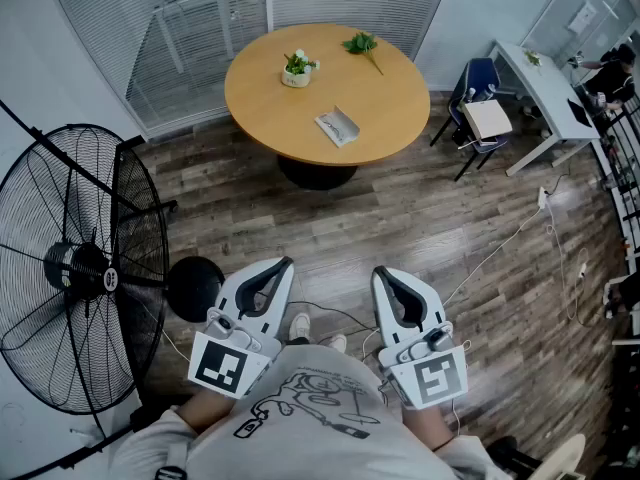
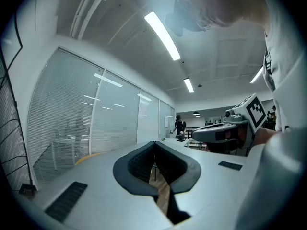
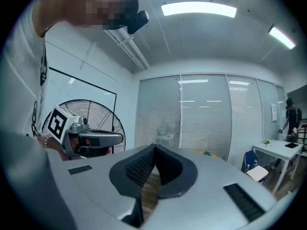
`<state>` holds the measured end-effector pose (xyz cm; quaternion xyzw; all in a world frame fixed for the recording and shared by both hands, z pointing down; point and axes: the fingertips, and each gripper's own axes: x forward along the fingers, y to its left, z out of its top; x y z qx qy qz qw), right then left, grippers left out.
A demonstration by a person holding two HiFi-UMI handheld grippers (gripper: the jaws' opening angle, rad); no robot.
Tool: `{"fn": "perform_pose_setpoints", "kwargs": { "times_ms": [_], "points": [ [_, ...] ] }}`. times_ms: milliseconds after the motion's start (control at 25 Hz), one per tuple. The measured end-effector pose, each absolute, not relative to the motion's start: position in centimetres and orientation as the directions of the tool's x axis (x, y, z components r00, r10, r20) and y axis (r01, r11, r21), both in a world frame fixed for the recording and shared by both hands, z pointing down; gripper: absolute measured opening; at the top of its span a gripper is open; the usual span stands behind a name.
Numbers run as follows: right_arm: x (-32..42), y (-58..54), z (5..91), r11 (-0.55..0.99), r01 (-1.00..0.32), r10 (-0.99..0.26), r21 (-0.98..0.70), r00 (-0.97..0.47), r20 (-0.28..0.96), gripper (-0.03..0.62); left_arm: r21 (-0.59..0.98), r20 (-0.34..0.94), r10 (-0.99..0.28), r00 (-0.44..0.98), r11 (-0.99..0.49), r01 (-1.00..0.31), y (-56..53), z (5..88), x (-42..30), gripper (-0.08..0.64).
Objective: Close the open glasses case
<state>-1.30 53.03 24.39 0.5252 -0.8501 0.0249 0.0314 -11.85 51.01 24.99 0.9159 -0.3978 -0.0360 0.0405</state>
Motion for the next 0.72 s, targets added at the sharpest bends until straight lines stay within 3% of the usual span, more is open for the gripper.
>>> {"fn": "perform_pose_setpoints", "kwargs": {
  "times_ms": [160,720],
  "points": [
    [-1.8,52.7,24.5,0.439,-0.899,-0.895,-0.008,-0.438,0.086,0.008,0.045,0.017,-0.732,0.681,-0.680,-0.732,50.7,25.7,-13.2,0.020],
    [-4.0,50.9,26.0,0.438,-0.899,-0.890,0.028,-0.428,0.155,0.008,0.076,0.009,-0.723,0.690,-0.688,-0.722,48.9,26.0,-16.0,0.020]
  ]
}}
